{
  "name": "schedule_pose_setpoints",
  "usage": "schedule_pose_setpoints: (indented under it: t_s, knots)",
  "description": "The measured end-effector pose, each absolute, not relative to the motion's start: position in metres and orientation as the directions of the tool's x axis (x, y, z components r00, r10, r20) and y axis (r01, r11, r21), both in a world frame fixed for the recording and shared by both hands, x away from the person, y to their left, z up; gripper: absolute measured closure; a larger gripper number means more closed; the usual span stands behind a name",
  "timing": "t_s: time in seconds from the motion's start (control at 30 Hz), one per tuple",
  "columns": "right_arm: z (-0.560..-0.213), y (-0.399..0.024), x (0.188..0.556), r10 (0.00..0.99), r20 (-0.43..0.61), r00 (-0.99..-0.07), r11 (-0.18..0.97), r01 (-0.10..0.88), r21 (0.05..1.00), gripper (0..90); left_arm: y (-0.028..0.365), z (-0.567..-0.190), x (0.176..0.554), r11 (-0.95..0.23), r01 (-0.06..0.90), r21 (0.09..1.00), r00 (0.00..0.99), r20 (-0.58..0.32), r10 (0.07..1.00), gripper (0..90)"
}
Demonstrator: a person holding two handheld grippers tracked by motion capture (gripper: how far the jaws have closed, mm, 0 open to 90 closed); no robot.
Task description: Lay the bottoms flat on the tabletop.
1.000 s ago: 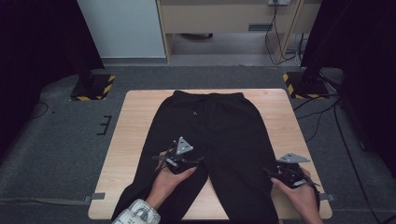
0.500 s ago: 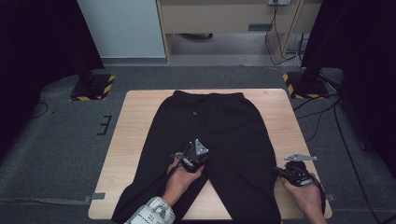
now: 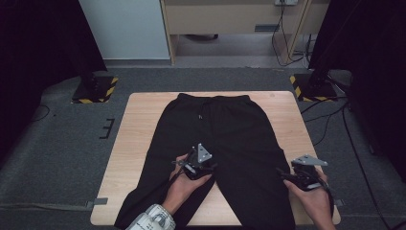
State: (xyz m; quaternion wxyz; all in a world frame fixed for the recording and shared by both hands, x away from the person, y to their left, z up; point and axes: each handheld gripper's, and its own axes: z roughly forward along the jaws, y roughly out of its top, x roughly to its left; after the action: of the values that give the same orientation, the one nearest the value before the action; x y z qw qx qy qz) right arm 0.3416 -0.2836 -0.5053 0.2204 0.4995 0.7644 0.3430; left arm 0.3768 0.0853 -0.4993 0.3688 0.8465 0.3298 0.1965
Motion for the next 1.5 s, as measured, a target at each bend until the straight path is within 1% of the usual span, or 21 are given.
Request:
schedule_pose_setpoints:
  t_s: [0.07,0.2,0.4,0.5,0.63,0.77,0.83,0.87,0.93,0.97,1.0,1.07,1.13,1.2,1.3,1.4,1.5]
  knots:
    - [-0.510,-0.272,0.342,0.895,0.009,-0.446,0.293,0.604,0.741,29.4,0.098,-0.495,0.375,-0.498,0.430,0.753,0.693,0.078,0.717,29.6]
    - [-0.520,-0.260,0.341,0.864,0.005,-0.503,0.349,0.605,0.716,27.2,0.132,-0.490,0.375,-0.460,0.457,0.762,0.659,0.058,0.750,26.0]
    - [-0.529,-0.261,0.341,0.865,0.008,-0.502,0.354,0.620,0.700,25.2,0.186,-0.486,0.380,-0.407,0.493,0.769,0.589,0.048,0.806,21.6]
    - [-0.530,-0.262,0.340,0.868,0.021,-0.497,0.340,0.623,0.704,24.2,0.213,-0.484,0.384,-0.387,0.502,0.773,0.550,0.059,0.833,17.0]
    - [-0.532,-0.260,0.336,0.869,0.004,-0.495,0.348,0.617,0.706,23.1,0.236,-0.483,0.386,-0.352,0.520,0.778,0.515,0.044,0.856,11.6]
    - [-0.531,-0.255,0.327,0.863,0.007,-0.506,0.354,0.615,0.705,23.1,0.259,-0.487,0.384,-0.332,0.527,0.782,0.500,0.030,0.865,8.0]
    - [-0.530,-0.252,0.322,0.849,0.004,-0.528,0.379,0.616,0.691,21.2,0.270,-0.491,0.384,-0.320,0.530,0.785,0.485,0.029,0.874,7.8]
    - [-0.529,-0.251,0.321,0.843,0.004,-0.538,0.391,0.617,0.682,18.5,0.275,-0.493,0.384,-0.315,0.534,0.785,0.477,0.027,0.878,7.3]
    - [-0.525,-0.256,0.323,0.851,0.019,-0.526,0.359,0.607,0.709,15.1,0.284,-0.498,0.386,-0.295,0.548,0.783,0.460,0.012,0.888,7.0]
    - [-0.519,-0.264,0.329,0.858,0.024,-0.513,0.327,0.582,0.744,10.4,0.288,-0.500,0.386,-0.289,0.555,0.780,0.448,0.012,0.894,7.0]
    - [-0.519,-0.264,0.329,0.858,0.024,-0.513,0.327,0.582,0.744,10.4,0.292,-0.503,0.387,-0.288,0.562,0.776,0.437,0.017,0.899,7.0]
    - [-0.511,-0.277,0.337,0.879,0.019,-0.477,0.295,0.572,0.765,7.9,0.300,-0.507,0.388,-0.285,0.579,0.764,0.428,0.013,0.904,7.6]
    - [-0.509,-0.290,0.346,0.900,0.022,-0.435,0.260,0.577,0.774,8.7,0.308,-0.511,0.389,-0.284,0.600,0.748,0.422,0.005,0.906,7.8]
    - [-0.512,-0.305,0.357,0.923,0.019,-0.383,0.231,0.595,0.770,13.5,0.314,-0.515,0.390,-0.271,0.609,0.745,0.407,0.000,0.913,7.9]
    - [-0.522,-0.323,0.370,0.948,0.053,-0.314,0.168,0.635,0.754,14.9,0.320,-0.521,0.392,-0.277,0.622,0.732,0.394,0.013,0.919,8.1]
    - [-0.528,-0.331,0.378,0.957,0.040,-0.287,0.164,0.649,0.743,14.7,0.324,-0.525,0.393,-0.296,0.626,0.721,0.393,0.035,0.919,8.1]
    - [-0.531,-0.335,0.385,0.963,0.030,-0.269,0.159,0.650,0.743,13.7,0.327,-0.530,0.396,-0.285,0.641,0.713,0.380,0.028,0.925,8.1]
